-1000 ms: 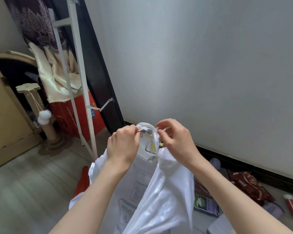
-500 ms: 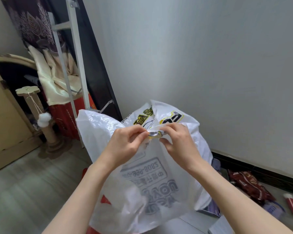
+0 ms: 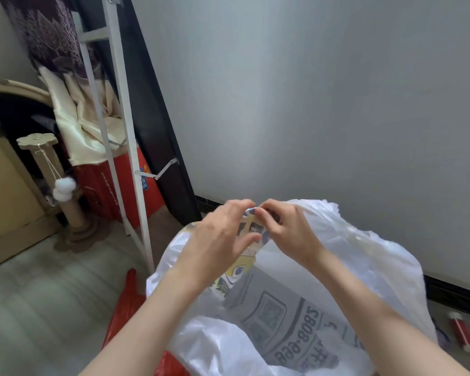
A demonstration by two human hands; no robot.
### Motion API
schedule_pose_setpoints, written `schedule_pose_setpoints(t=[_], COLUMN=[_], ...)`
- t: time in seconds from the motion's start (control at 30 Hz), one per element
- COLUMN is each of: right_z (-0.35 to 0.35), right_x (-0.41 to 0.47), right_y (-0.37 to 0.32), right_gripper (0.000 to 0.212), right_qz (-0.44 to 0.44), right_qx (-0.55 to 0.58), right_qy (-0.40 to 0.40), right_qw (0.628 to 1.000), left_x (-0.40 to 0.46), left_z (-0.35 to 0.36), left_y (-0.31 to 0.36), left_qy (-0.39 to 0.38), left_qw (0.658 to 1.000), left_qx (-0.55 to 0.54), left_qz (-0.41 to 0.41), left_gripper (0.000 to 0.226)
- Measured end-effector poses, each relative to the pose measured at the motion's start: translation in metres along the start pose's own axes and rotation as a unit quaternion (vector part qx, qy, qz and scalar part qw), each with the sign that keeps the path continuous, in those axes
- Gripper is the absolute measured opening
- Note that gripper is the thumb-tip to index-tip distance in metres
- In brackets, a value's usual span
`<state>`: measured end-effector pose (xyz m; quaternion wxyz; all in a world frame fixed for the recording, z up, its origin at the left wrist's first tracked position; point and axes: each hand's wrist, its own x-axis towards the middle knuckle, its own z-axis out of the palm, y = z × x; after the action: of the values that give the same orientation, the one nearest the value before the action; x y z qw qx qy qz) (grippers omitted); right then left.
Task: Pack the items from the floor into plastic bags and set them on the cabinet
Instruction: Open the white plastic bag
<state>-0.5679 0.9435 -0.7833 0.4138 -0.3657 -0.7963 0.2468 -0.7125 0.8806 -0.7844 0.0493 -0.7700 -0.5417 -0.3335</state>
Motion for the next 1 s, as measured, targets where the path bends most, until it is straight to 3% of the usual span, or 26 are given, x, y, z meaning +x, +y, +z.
schedule_pose_setpoints(t=[0.07, 0.17, 0.4, 0.53, 0.67, 0.77, 0.83, 0.93, 1.0], right_z=[0.0, -0.004, -0.017, -0.021, -0.036, -0.04, -0.038, -0.033, -0.031], right_x=[0.002, 0.0, 0.003, 0.001, 0.001, -0.002, -0.003, -0.001, -0.001], right_y=[0.001, 0.002, 0.017, 0.022, 0.028, 0.026, 0.021, 0.015, 0.01], right_gripper=[0.019, 0.013, 0.008, 0.046, 0.047, 0.042, 0.05, 0.048, 0.044], right_qz=[0.009, 0.015, 0.015, -0.029, -0.031, -0.013, 0.007, 0.033, 0.038], right_qx=[0.019, 0.036, -0.054, -0.13, -0.168, -0.123, -0.079, -0.01, 0.037], right_qy=[0.004, 0.021, 0.074, 0.015, -0.002, -0.039, -0.062, -0.054, -0.052], right_qw=[1.0, 0.999, 0.996, 0.991, 0.985, 0.992, 0.995, 0.998, 0.997], left_x=[-0.001, 0.002, 0.004, 0.006, 0.006, 0.004, 0.003, 0.002, 0.004], left_z=[0.006, 0.008, 0.002, -0.003, -0.016, -0.023, -0.024, -0.02, -0.016], left_y=[0.001, -0.006, -0.011, -0.011, -0.021, -0.028, -0.031, -0.029, -0.022], left_qy=[-0.005, 0.047, 0.061, 0.064, 0.106, 0.119, 0.118, 0.112, 0.121], left_qw=[0.999, 0.999, 0.998, 0.996, 0.993, 0.992, 0.992, 0.988, 0.986], left_qx=[-0.04, -0.019, 0.017, 0.033, 0.036, 0.036, 0.04, 0.059, 0.066], left_qz=[-0.028, -0.018, 0.031, 0.047, 0.024, 0.003, -0.024, -0.093, -0.092], left_gripper=[0.038, 0.016, 0.023, 0.02, 0.023, 0.024, 0.019, 0.015, 0.016])
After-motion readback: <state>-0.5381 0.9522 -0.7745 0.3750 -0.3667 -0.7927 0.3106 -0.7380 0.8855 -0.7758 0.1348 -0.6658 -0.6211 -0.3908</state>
